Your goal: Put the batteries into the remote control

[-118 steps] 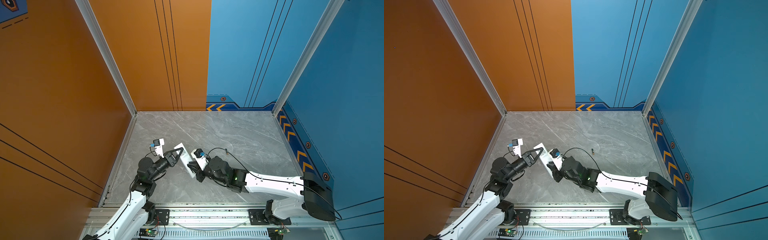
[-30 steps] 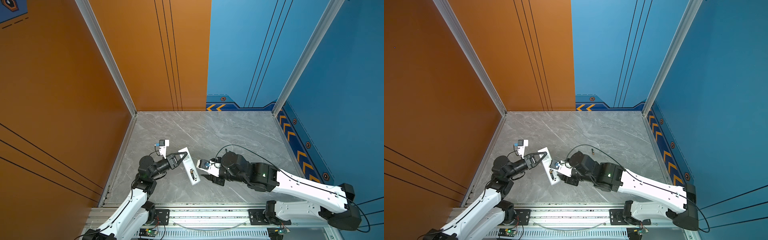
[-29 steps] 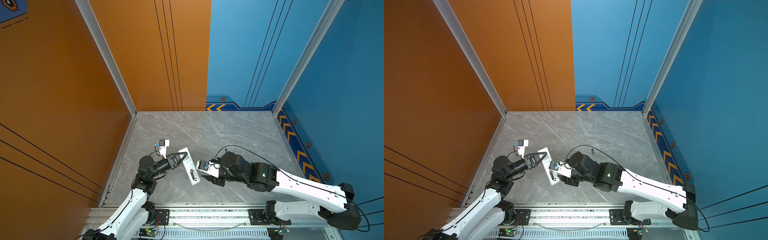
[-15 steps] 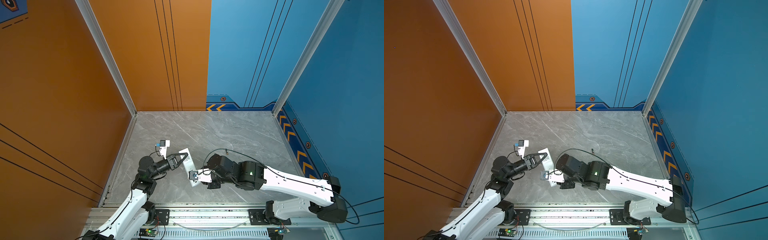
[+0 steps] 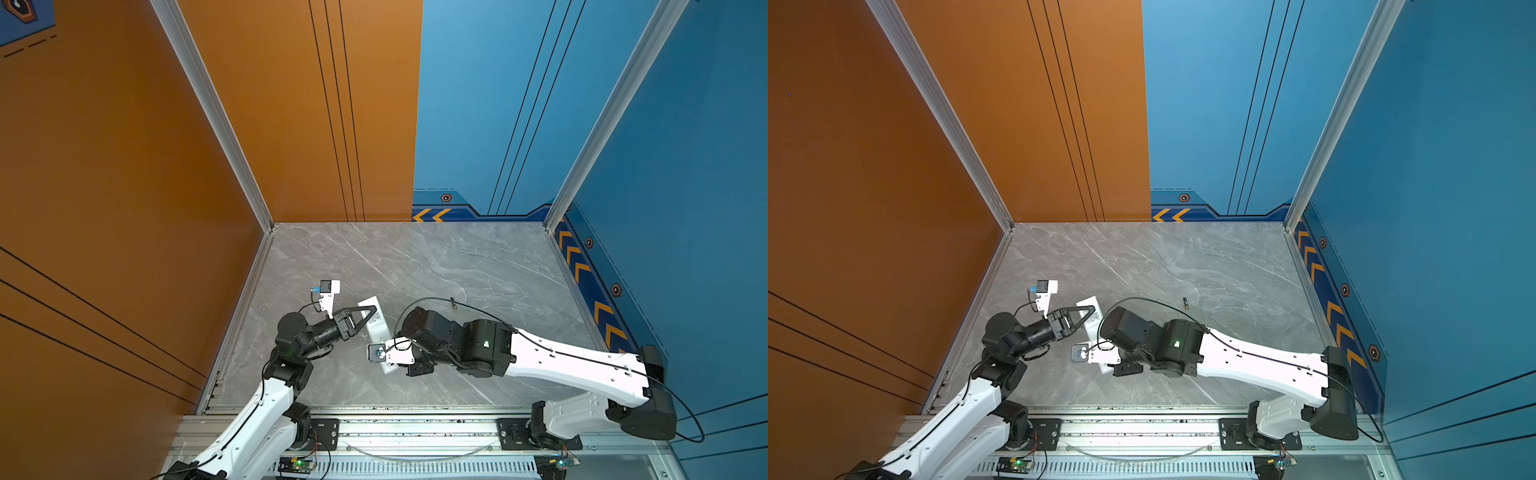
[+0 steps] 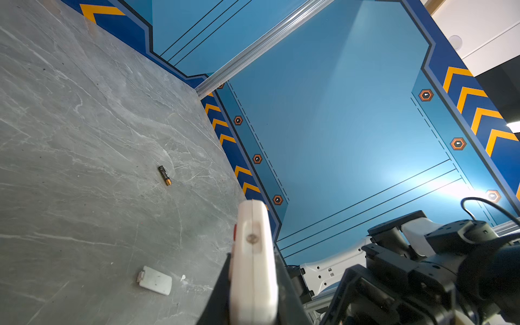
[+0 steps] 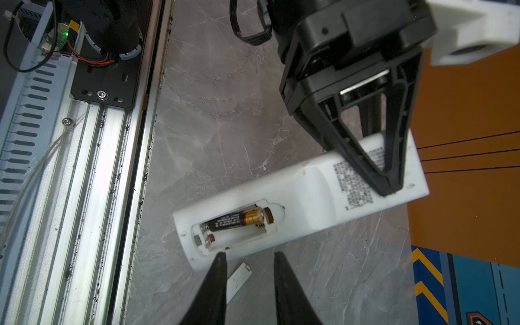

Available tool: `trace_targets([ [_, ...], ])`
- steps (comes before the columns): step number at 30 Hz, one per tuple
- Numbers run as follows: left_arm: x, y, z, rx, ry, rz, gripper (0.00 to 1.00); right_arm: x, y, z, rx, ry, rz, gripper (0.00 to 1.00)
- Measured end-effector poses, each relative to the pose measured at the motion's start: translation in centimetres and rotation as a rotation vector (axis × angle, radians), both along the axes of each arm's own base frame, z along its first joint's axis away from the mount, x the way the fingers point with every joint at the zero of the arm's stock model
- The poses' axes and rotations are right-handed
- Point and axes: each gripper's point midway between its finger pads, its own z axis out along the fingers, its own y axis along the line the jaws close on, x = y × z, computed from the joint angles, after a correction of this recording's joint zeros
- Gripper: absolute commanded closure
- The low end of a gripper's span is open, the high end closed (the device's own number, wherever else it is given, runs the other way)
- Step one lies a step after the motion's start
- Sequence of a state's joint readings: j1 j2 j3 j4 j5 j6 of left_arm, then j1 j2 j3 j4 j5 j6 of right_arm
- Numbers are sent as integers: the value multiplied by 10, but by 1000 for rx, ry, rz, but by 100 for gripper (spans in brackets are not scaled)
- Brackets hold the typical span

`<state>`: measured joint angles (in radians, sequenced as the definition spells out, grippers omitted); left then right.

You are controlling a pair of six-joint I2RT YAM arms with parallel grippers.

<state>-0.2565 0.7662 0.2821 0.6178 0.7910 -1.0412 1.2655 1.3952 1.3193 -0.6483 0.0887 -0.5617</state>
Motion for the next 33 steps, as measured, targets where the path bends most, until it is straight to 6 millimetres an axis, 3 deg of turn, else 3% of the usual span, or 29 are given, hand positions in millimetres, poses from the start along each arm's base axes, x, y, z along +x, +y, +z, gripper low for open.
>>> trace_targets([
  [16, -1, -1, 0, 0, -1, -6, 100, 4, 6, -16, -55, -13, 4, 76],
  [33, -3, -3, 0, 0, -1, -13, 100, 6, 12, -21, -74, -12, 9, 76],
])
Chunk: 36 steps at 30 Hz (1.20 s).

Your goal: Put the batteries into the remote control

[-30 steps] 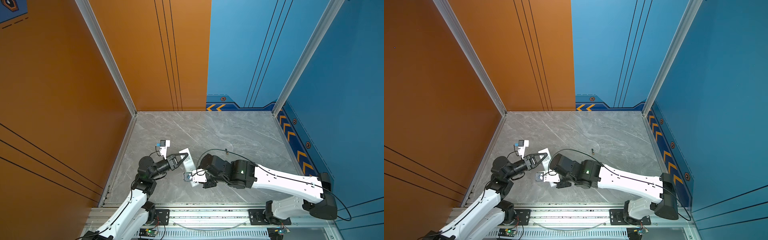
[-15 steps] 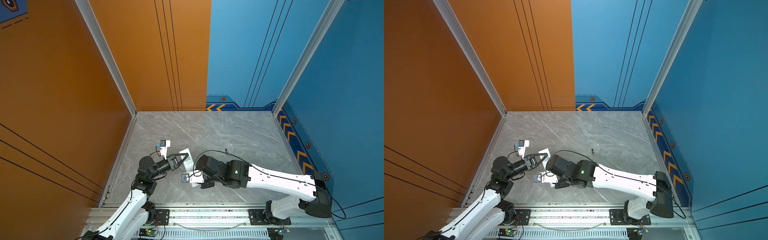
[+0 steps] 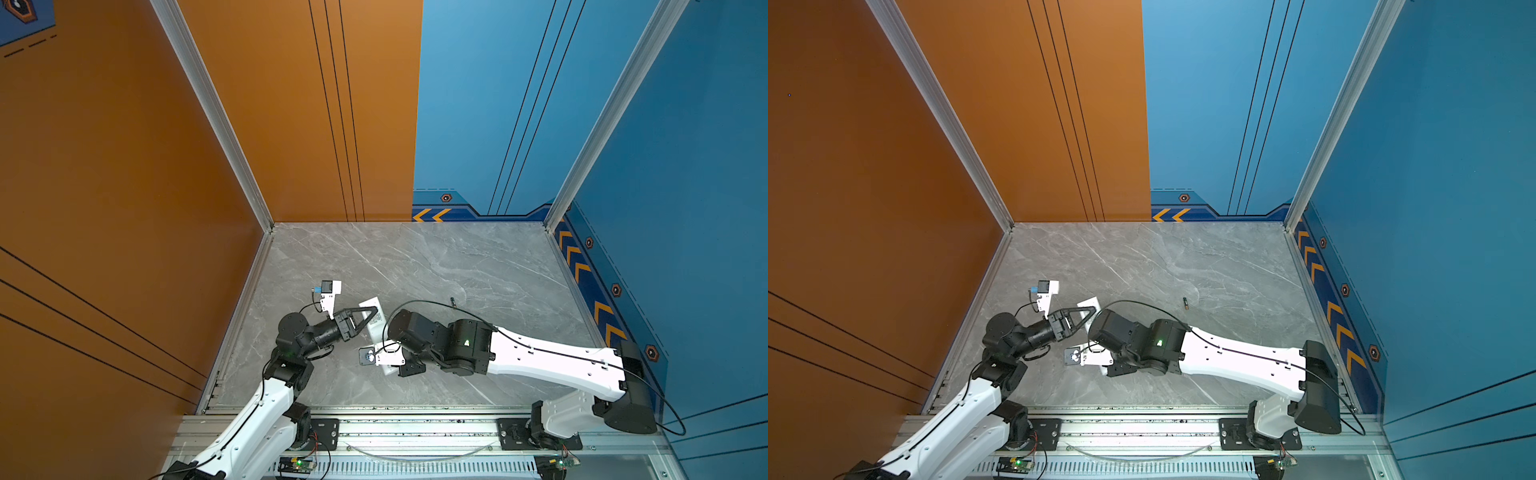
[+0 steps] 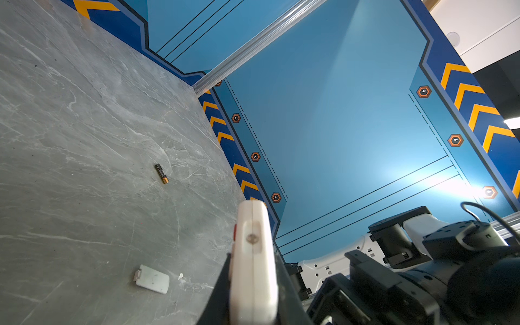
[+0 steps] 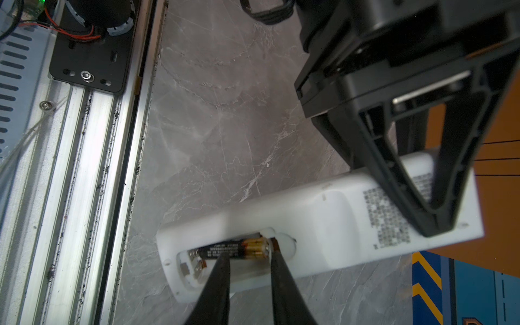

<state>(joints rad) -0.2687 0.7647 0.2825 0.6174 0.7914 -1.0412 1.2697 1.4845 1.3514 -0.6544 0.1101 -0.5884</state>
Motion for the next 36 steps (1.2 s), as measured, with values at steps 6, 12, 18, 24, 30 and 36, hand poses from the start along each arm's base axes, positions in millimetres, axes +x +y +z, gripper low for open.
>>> trace_targets([
  [6, 0, 0, 0, 0, 0, 0, 100, 0, 0, 0, -1, 0, -1, 77],
  [12, 0, 0, 0, 0, -1, -1, 100, 0, 0, -1, -2, 1, -1, 78],
  [18, 0, 0, 0, 0, 0, -1, 100, 1, 1, -4, -10, 3, -1, 79],
  [24, 0, 0, -2, 4, 4, 0, 100, 1, 1, -7, -17, 5, -2, 80],
  [30, 0, 0, -2, 4, 4, 0, 100, 2, 1, -7, -16, 5, -2, 81],
  [36, 0, 0, -3, 6, 9, 0, 100, 2, 2, -8, -20, 6, -2, 84],
])
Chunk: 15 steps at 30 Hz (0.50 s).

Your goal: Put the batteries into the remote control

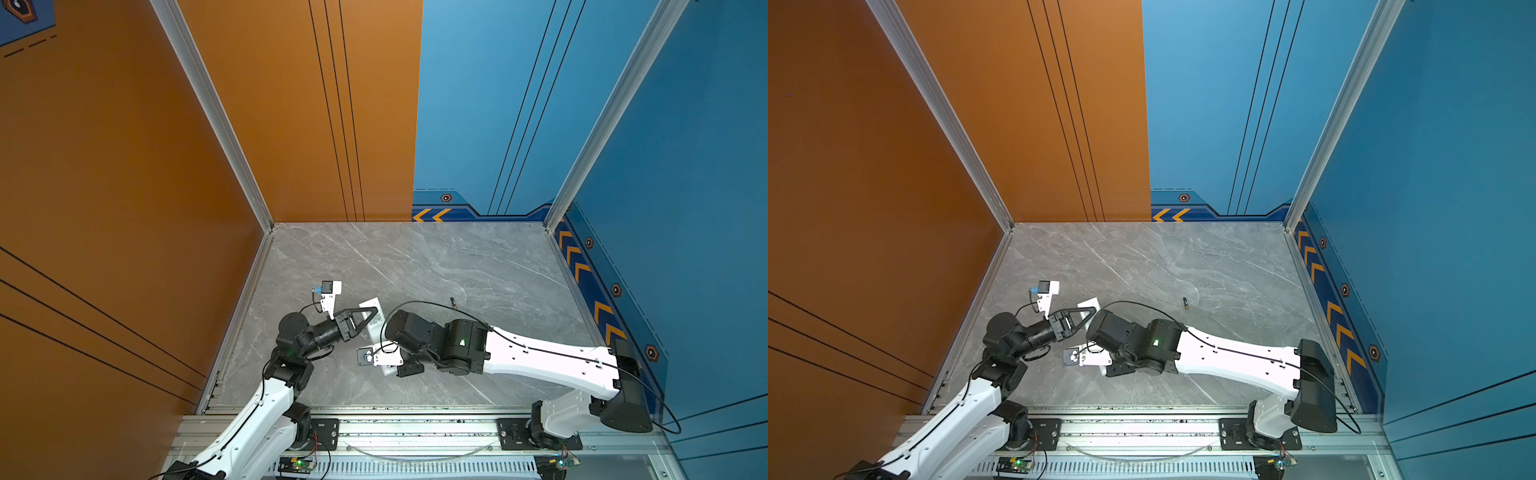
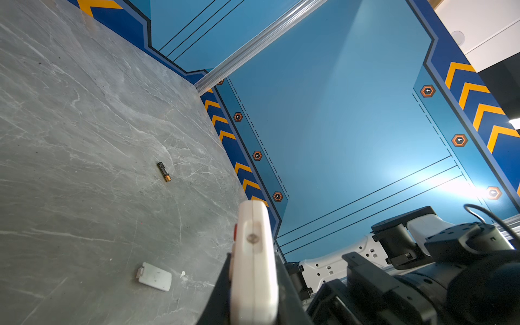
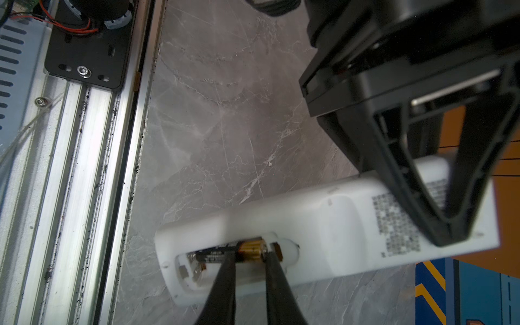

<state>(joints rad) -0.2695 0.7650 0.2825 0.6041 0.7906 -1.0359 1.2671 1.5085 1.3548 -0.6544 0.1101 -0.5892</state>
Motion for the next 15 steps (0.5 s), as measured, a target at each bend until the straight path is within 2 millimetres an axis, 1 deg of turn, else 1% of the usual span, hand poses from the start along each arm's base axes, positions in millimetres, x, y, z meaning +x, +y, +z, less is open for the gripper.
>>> trace_targets([
  [15, 0, 0, -3, 14, -6, 1, 100, 1, 2, -3, -11, -4, 6, 88],
])
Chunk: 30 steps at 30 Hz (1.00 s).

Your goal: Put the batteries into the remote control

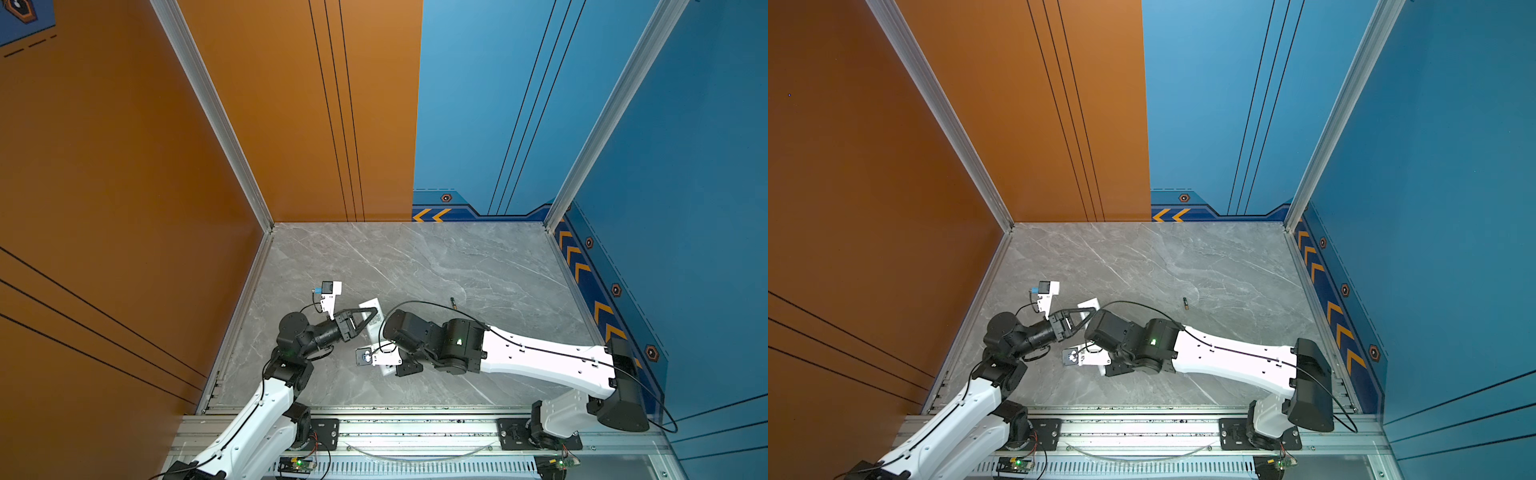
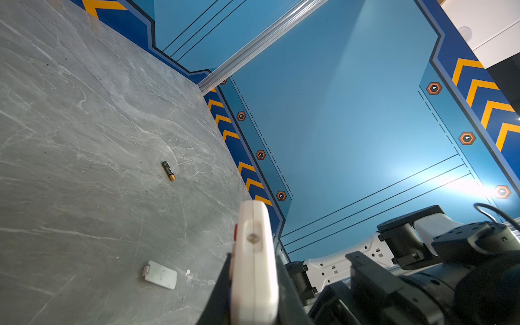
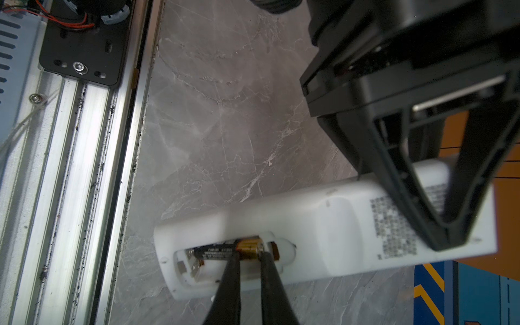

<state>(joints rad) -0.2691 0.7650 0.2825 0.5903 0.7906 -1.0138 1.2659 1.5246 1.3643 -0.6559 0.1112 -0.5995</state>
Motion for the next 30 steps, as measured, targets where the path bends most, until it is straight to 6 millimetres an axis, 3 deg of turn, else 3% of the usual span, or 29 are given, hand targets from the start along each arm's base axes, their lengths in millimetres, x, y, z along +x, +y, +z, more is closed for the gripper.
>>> trace_targets([
  [22, 5, 4, -6, 20, 6, 28, 100, 7, 4, -6, -49, -37, -13, 93],
  [30, 7, 6, -7, 22, 11, 35, 100, 6, 5, -17, -92, -46, 0, 94],
])
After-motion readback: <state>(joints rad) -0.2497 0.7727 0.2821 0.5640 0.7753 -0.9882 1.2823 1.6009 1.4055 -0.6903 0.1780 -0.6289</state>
